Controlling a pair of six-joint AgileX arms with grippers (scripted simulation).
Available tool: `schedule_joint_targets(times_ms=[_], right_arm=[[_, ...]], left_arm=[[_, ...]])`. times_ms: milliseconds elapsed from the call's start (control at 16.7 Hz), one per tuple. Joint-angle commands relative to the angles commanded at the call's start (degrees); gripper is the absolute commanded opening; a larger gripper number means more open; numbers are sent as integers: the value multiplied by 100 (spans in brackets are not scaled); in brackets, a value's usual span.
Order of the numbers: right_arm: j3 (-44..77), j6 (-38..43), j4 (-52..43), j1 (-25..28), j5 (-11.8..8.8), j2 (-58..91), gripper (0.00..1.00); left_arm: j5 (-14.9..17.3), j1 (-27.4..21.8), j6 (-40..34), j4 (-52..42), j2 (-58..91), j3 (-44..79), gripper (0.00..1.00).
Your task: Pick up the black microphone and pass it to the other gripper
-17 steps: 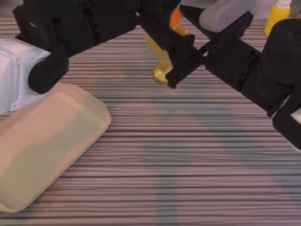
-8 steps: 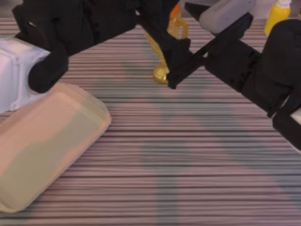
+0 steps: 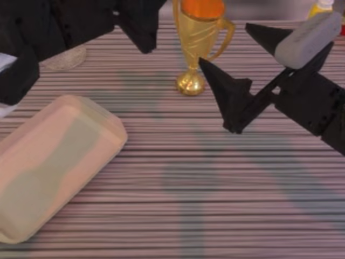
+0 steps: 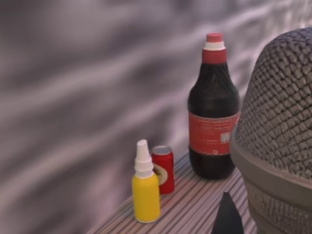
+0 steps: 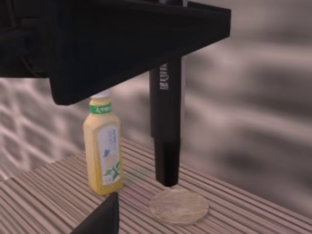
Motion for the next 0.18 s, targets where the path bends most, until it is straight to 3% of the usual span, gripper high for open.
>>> schedule_joint_targets(times_ms=[180], right_arm=[[-212,-1,-20,-19,-55,-223,100]], left_arm=[[146,164,-2,-3,-82,-73,0]])
